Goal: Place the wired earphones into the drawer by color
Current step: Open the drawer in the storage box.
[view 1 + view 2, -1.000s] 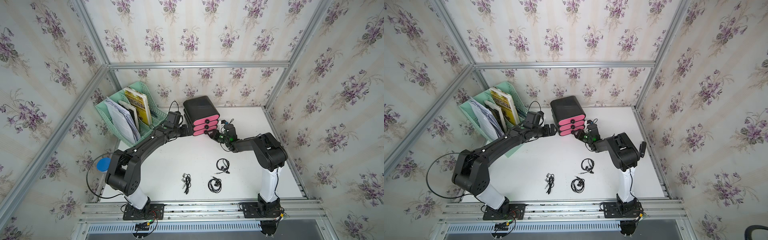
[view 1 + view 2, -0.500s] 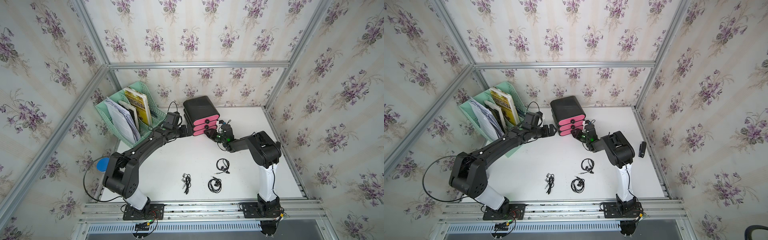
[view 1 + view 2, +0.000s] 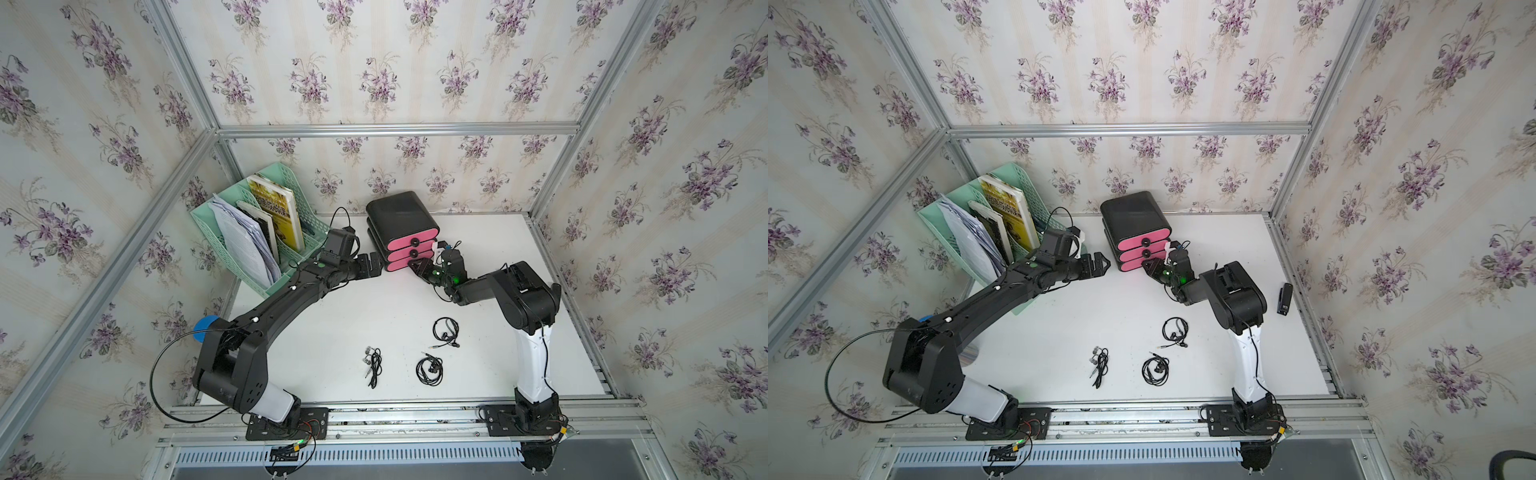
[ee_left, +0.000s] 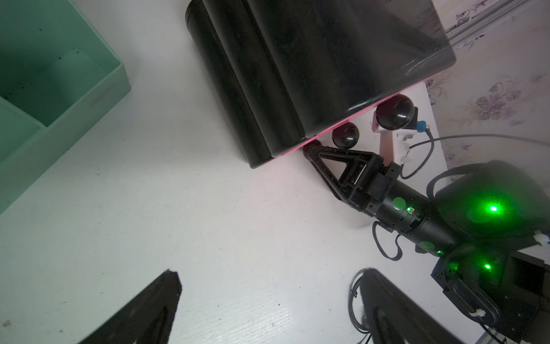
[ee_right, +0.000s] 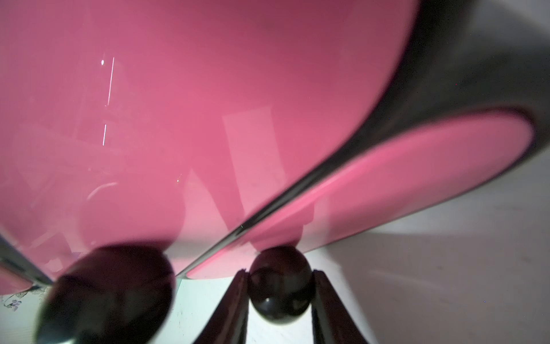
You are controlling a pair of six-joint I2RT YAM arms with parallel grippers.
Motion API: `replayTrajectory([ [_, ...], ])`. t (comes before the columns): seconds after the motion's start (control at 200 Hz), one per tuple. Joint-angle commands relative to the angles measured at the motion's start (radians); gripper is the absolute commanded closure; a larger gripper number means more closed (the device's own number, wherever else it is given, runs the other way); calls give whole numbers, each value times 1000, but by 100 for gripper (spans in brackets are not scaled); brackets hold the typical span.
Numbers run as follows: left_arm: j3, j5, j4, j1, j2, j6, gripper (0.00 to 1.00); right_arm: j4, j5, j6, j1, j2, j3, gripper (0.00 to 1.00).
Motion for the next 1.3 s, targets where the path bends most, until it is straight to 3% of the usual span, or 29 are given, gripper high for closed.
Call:
replayTrajectory([
  [0.0, -12, -11, 1, 2, -19, -2, 1, 29, 28, 0, 1, -14, -14, 66],
  [1.294, -161, -32, -44, -1, -230, -10, 1, 58, 39, -25, 18, -295, -381, 66],
])
